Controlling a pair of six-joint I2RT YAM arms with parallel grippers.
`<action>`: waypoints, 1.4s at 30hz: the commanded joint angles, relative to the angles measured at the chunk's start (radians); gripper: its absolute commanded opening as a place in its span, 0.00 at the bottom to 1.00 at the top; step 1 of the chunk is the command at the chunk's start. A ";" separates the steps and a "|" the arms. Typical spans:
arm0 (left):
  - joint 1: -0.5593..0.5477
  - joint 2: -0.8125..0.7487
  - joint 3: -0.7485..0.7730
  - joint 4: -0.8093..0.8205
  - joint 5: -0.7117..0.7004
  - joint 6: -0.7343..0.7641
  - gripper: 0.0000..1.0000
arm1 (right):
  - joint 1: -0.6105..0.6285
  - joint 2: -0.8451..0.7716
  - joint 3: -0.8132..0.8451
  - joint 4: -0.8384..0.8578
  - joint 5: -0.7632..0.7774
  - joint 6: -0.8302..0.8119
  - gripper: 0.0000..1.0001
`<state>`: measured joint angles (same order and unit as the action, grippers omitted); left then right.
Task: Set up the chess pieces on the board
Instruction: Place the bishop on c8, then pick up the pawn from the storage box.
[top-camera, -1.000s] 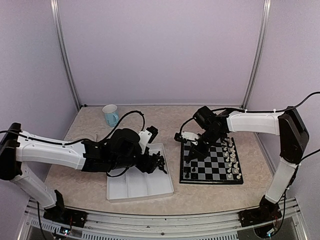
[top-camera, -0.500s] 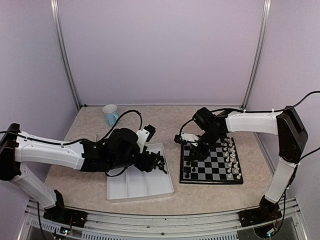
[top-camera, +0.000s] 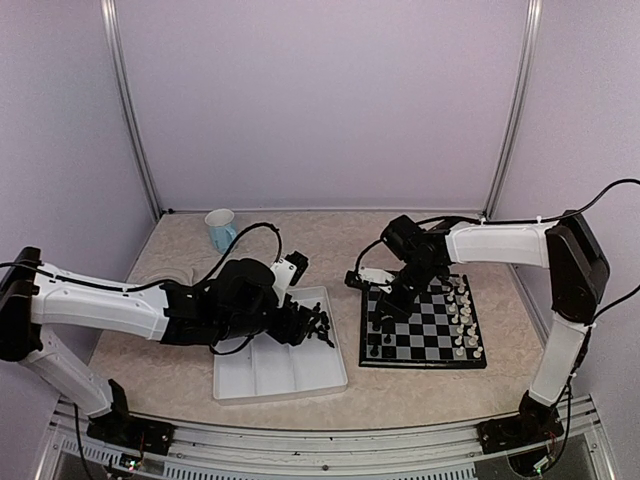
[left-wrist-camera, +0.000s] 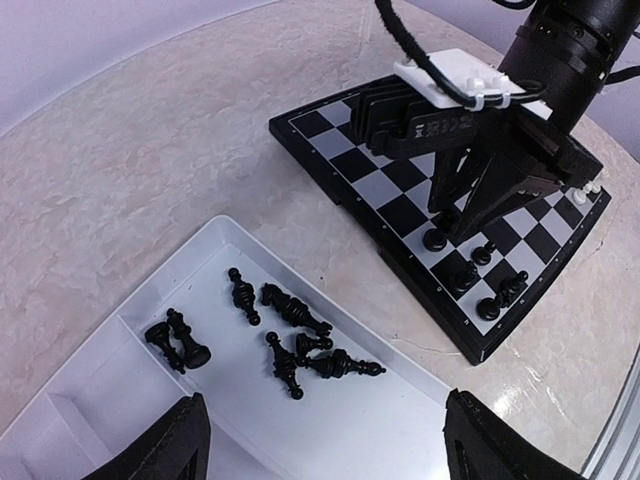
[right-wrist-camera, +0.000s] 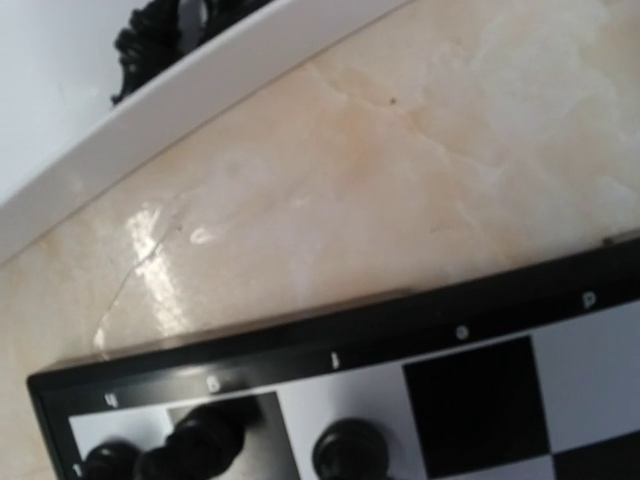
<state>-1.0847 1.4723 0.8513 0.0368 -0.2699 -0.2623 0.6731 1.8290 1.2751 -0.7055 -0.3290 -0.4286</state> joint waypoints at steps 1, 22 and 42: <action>0.024 -0.005 -0.010 0.005 -0.001 -0.025 0.81 | 0.007 -0.016 0.056 -0.034 -0.022 -0.001 0.31; 0.180 0.360 0.387 -0.351 0.102 -0.229 0.53 | -0.099 -0.335 -0.106 0.063 -0.019 -0.016 0.37; 0.198 0.585 0.572 -0.509 0.142 -0.181 0.40 | -0.112 -0.351 -0.134 0.085 -0.028 -0.016 0.36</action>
<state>-0.8913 2.0327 1.3945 -0.4545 -0.1276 -0.4595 0.5709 1.4918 1.1549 -0.6361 -0.3435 -0.4374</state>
